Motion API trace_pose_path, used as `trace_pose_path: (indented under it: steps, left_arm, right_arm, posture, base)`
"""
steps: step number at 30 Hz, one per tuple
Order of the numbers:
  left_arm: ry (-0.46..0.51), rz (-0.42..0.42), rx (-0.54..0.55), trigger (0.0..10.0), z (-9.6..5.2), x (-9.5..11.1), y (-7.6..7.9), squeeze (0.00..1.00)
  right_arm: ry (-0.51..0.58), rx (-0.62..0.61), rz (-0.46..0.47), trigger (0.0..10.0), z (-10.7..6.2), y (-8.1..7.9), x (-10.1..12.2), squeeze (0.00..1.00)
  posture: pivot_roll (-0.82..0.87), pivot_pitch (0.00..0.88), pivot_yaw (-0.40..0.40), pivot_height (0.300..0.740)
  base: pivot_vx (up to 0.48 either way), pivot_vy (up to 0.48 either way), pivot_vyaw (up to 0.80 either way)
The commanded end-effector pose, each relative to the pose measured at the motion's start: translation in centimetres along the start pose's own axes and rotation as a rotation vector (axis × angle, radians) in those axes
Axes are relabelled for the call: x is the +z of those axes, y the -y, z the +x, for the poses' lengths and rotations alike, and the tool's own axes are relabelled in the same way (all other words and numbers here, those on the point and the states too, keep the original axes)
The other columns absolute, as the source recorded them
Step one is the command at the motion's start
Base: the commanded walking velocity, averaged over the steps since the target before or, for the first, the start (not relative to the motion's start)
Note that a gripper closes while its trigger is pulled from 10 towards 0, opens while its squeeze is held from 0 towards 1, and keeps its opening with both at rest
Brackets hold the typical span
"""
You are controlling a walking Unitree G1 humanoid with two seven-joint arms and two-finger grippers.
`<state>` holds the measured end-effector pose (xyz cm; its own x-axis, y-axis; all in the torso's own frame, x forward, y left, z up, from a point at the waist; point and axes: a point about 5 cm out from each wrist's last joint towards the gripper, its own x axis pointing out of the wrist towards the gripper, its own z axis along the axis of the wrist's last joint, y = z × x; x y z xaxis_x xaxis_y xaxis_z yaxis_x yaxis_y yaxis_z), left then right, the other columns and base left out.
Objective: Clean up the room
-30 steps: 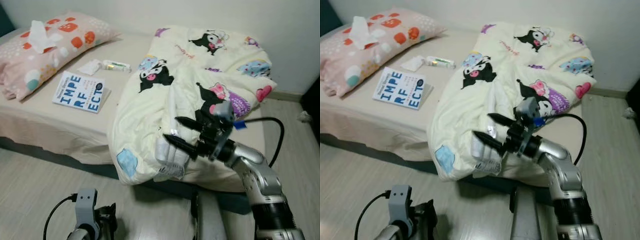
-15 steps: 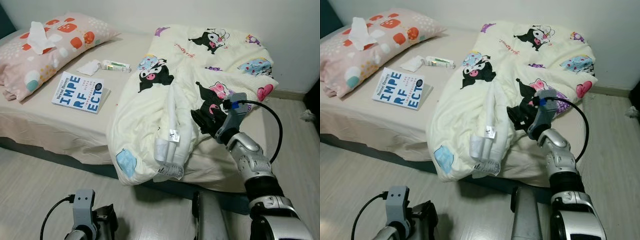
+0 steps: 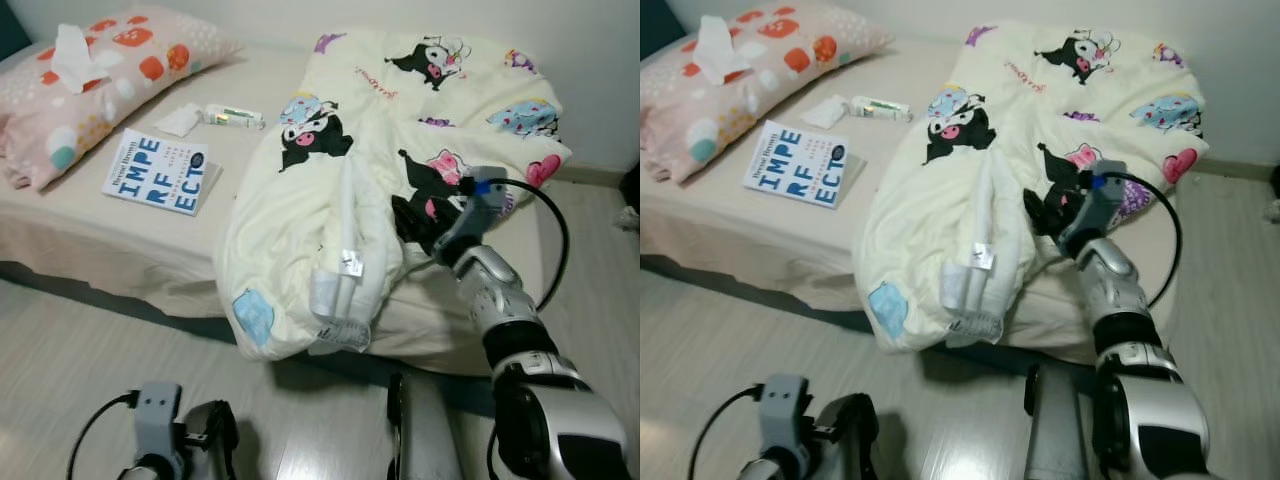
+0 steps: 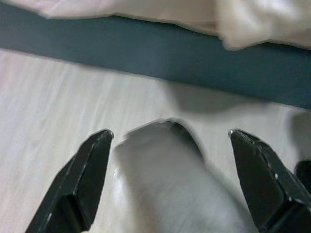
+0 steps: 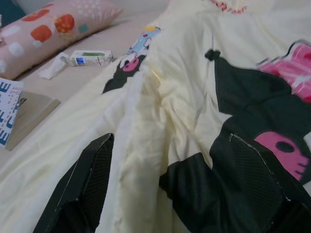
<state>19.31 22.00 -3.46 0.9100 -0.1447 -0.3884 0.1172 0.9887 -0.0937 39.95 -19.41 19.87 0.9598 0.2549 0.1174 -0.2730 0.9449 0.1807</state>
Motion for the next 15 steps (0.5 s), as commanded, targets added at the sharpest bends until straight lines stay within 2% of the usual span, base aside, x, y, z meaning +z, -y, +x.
trace_pose_path:
  steps: [1, 5, 13, 14, 15]
  left_arm:
    - [-0.145, -0.039, -0.003, 10.0, -2.1, -3.3, 0.2, 0.00]
    - [-0.149, -0.026, -0.026, 10.0, -3.1, -3.7, 0.5, 0.00]
    - [-0.145, -0.028, -0.025, 10.0, -3.3, -3.7, 0.5, 0.00]
    - [-0.144, -0.028, -0.025, 10.0, -3.3, -3.6, 0.5, 0.00]
    - [-0.143, -0.030, -0.025, 10.0, -3.3, -3.6, 0.6, 0.00]
  right_arm:
    - [-0.031, -0.001, -0.004, 10.0, -0.1, -0.1, -0.8, 0.00]
    - [-0.051, 0.018, -0.041, 10.0, 0.5, -0.8, -0.7, 0.00]
    - [-0.058, 0.050, -0.075, 10.0, 1.0, -1.5, -0.4, 0.00]
    - [-0.061, 0.056, -0.086, 9.1, 1.1, -1.6, -0.4, 0.00]
    - [-0.068, 0.050, -0.098, 9.1, 1.1, -1.5, -0.4, 0.00]
  posture:
    - [0.13, 0.406, 0.074, 0.497]
    - [0.14, 0.435, 0.074, 0.497]
    - [0.13, 0.438, 0.069, 0.497]
    - [0.13, 0.438, 0.069, 0.497]
    - [0.13, 0.436, 0.069, 0.497]
  base:
    - [0.000, 0.000, 0.00]
    - [0.000, 0.000, 0.00]
    - [0.000, 0.000, 0.00]
    - [0.000, 0.000, 0.00]
    - [0.000, 0.000, 0.00]
